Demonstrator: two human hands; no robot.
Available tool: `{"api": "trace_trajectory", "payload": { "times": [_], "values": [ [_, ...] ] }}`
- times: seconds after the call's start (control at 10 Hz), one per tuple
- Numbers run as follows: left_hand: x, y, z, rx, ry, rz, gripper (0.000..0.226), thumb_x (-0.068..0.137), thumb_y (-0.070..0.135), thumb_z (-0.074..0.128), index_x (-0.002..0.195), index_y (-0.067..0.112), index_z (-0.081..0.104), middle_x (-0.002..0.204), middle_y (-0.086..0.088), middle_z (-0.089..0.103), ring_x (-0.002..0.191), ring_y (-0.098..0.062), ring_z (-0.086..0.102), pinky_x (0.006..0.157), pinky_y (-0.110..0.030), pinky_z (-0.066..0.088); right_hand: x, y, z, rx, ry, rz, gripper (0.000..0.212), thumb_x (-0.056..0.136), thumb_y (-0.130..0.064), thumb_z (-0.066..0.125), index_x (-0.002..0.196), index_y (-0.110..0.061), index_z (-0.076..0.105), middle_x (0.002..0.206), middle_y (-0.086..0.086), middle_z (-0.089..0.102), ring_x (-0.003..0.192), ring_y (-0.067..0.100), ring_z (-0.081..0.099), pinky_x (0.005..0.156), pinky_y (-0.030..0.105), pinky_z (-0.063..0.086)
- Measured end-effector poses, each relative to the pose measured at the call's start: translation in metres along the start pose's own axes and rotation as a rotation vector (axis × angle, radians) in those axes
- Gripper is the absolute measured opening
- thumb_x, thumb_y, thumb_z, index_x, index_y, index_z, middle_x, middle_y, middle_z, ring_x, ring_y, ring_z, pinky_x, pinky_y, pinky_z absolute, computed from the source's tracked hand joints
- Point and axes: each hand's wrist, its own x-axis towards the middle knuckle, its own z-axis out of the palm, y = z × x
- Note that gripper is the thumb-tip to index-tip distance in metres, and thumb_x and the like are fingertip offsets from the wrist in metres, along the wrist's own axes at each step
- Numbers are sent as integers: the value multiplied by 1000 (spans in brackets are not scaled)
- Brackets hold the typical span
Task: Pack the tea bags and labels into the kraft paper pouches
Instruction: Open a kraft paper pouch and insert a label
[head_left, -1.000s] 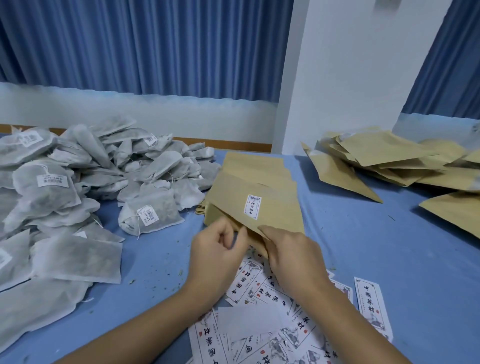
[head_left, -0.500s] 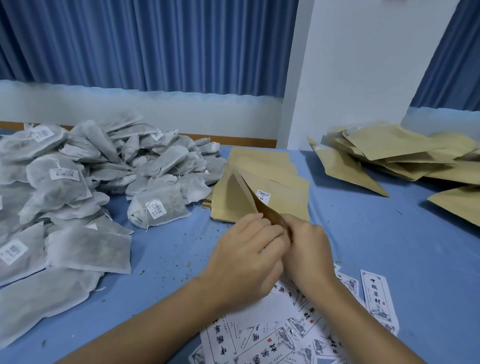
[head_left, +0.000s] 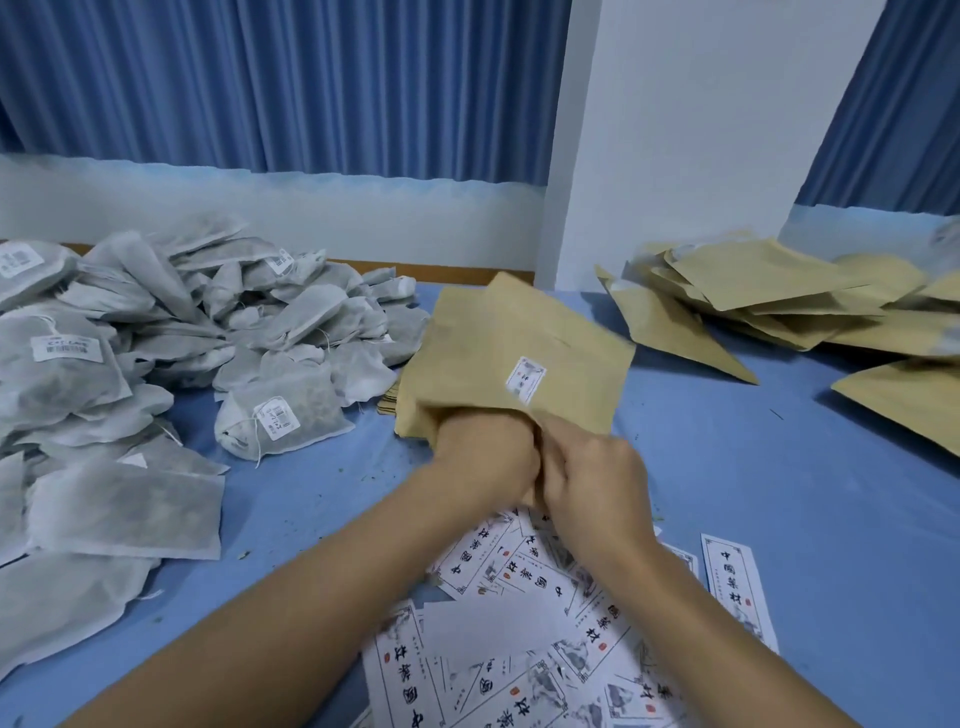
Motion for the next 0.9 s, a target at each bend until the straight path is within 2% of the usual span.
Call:
{"api": "trace_trajectory", "payload": {
  "times": [0.1,0.2,0.3,0.4,0.5,0.6,0.7,0.8,0.9],
  "values": [
    [29,-26,0,-303,-274,-213,37,106,34,41,141,20,45,129,-5,53,123,-25,45,102,-33,32,4,1,-4,20,263,-190,63,75,1,45,130,-20,68,61,-3,33,57,17,27,47,30,34],
    [46,-39,15,-736,-318,-433,46,103,39,50,142,16,41,127,-5,50,122,-21,44,102,-29,30,5,2,1,59,362,-188,60,74,10,49,124,-13,72,67,-7,28,59,13,23,43,30,33],
    [53,-24,31,-646,-405,-293,41,107,34,42,143,18,38,134,-3,48,129,-17,40,110,-27,25,0,9,2,29,371,-150,45,79,3,59,116,-16,76,66,-4,57,57,12,41,49,25,38],
    [52,-26,44,-458,-328,-191,46,107,33,40,150,16,36,156,-9,36,145,-26,31,122,-39,16,-5,11,-1,39,273,-32,43,86,-16,53,124,-27,70,106,-10,72,91,15,65,62,32,50],
    [44,-28,40,-496,-246,-101,52,106,29,42,154,12,32,163,-13,23,151,-30,19,122,-39,4,-3,7,3,87,193,95,50,90,-24,42,135,-34,60,118,-10,69,101,19,62,73,37,51],
    [37,-17,28,-548,-166,-21,52,106,23,39,155,6,28,164,-15,19,152,-30,14,121,-35,1,4,1,5,214,189,143,50,95,-27,38,141,-39,53,126,-13,66,101,17,62,81,36,51],
    [25,-10,20,-545,-98,50,49,107,31,29,153,15,31,160,-13,31,148,-28,25,124,-38,11,3,-1,4,385,207,129,51,97,-18,41,141,-39,53,136,-19,61,110,2,61,93,23,47],
    [-1,-10,11,-518,-38,228,38,103,44,23,131,30,46,131,1,58,123,-13,49,112,-32,33,-1,6,5,447,175,158,49,96,-21,43,137,-41,59,113,-18,69,88,-7,59,83,16,47],
    [-42,-14,19,-412,-70,309,20,100,41,35,103,24,45,98,-2,62,89,-23,59,83,-40,49,-2,9,6,398,136,171,47,97,-21,44,133,-47,60,73,-18,60,66,-1,54,66,10,39]
  ]
}}
